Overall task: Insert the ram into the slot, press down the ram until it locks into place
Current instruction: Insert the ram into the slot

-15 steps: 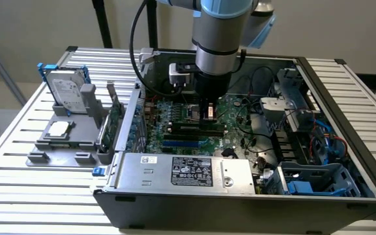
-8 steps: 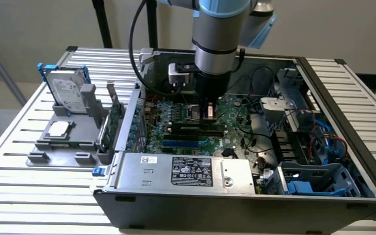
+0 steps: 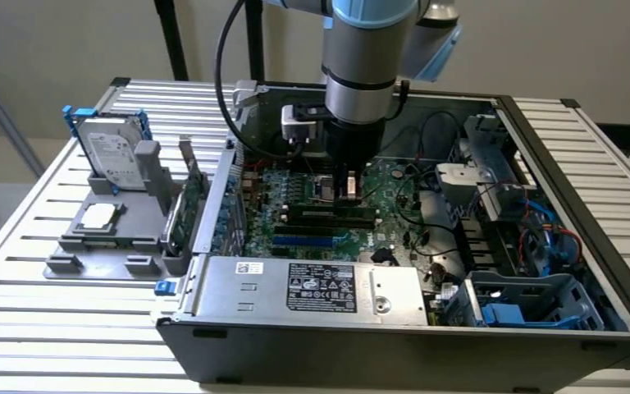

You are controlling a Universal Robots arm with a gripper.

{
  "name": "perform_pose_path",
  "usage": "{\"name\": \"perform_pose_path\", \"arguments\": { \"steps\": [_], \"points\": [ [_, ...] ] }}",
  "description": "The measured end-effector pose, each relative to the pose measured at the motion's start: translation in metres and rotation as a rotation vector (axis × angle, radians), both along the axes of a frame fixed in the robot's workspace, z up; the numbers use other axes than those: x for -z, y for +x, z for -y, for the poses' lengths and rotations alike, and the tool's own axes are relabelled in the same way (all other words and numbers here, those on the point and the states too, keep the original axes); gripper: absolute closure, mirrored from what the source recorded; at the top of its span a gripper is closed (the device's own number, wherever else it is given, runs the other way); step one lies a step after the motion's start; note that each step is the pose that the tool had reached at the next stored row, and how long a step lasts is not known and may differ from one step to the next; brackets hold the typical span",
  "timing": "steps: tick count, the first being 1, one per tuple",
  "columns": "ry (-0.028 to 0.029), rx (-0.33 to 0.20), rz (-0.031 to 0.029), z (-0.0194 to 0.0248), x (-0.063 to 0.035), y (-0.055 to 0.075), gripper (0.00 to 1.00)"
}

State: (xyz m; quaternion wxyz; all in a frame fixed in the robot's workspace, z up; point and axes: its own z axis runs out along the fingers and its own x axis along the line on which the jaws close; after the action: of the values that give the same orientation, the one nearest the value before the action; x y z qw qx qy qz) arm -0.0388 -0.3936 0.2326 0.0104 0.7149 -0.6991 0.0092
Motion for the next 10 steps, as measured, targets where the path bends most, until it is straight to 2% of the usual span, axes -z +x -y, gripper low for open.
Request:
{"name": "perform_pose_path", "arguments": {
  "steps": [10],
  "points": [
    [-0.0013,0.003,0.0074,-0.0001,0.0000,-0.0014,0.87]
  ]
}}
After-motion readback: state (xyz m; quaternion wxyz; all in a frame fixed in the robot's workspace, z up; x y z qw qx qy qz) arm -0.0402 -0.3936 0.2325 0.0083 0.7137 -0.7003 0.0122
